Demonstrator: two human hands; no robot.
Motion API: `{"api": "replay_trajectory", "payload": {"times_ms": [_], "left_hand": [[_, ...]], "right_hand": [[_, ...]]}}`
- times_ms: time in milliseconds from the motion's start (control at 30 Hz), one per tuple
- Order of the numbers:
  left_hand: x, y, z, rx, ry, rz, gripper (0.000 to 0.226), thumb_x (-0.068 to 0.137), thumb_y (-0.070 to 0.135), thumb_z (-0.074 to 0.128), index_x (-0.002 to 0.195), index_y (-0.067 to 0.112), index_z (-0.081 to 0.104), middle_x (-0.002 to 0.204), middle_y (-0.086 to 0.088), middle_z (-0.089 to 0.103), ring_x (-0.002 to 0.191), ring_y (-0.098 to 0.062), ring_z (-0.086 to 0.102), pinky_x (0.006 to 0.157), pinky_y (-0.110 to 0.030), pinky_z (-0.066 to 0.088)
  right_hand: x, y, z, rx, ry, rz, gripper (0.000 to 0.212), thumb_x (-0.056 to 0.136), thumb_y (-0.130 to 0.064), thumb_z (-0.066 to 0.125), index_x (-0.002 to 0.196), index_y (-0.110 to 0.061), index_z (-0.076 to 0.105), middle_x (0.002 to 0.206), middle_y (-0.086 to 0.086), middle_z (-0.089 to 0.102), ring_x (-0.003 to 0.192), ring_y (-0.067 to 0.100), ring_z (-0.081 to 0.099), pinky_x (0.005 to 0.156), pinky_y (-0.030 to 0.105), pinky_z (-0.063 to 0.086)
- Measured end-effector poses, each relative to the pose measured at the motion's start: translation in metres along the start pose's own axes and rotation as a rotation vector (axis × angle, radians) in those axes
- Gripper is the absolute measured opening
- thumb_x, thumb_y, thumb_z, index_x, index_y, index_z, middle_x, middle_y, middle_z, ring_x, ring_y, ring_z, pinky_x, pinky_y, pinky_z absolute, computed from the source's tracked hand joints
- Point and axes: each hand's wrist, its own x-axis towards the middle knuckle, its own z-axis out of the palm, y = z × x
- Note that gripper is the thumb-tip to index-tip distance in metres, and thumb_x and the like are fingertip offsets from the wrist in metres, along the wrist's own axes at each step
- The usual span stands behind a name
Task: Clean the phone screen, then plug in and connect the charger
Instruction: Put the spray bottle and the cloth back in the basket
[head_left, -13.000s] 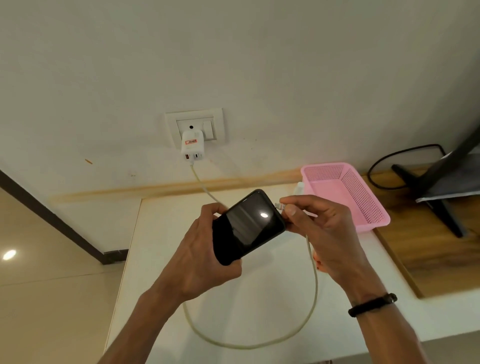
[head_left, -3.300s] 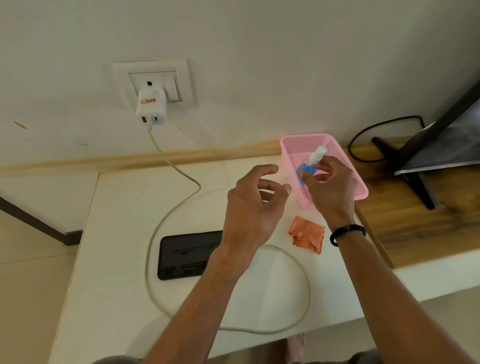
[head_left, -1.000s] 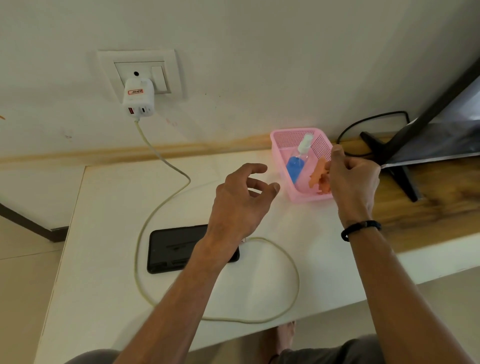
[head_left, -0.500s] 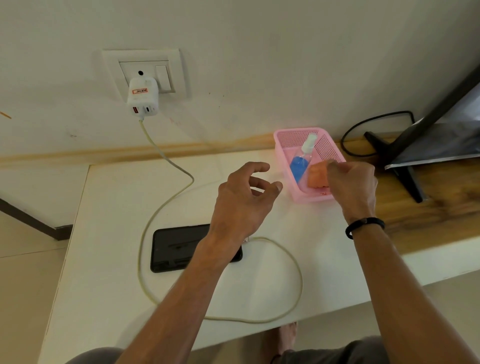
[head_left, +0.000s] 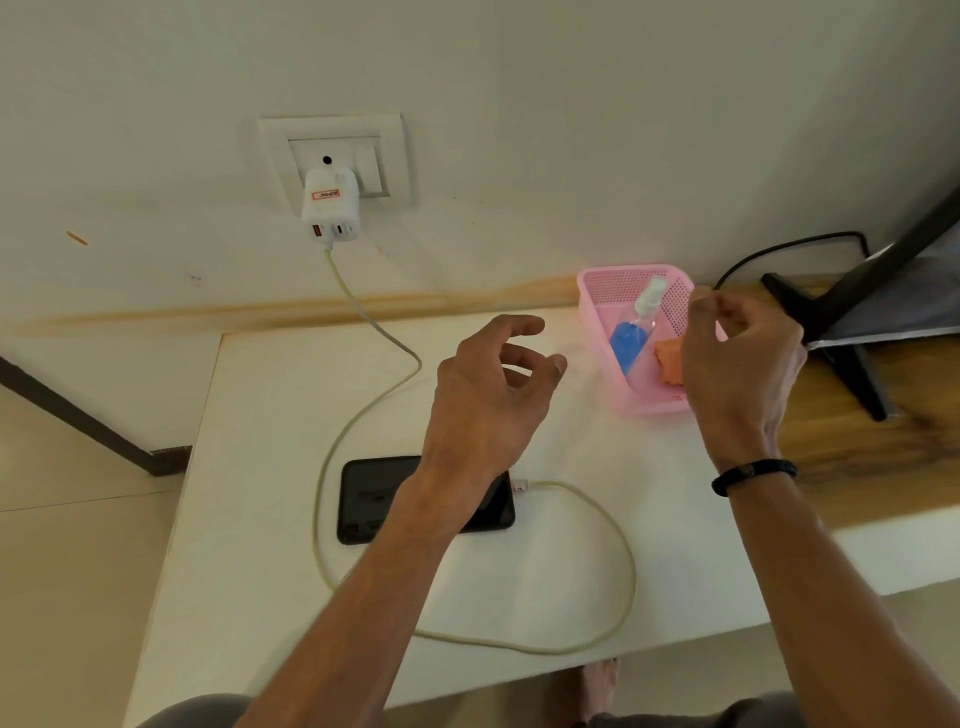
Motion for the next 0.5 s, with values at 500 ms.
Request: {"api": "replay_trajectory", "payload": {"times_ms": [500], "left_hand": [[0.007, -0.006, -0.094, 0.063, 0.407, 0.133, 0.023, 0.095, 0.034, 0.069, 0.118, 0.035, 0.067, 0.072, 0.01, 0.066, 0.064, -0.011, 0.063, 0.064, -0.023, 0.056]], "right_hand": [[-0.078, -0.067, 0.075, 0.141, -0.284, -0.632, 0.016, 0.101, -0.02, 0.064, 0.113, -0.012, 0.072, 0.111, 0.001, 0.07, 0.064, 0.012, 0.061, 0.059, 0.02, 0.052]]}}
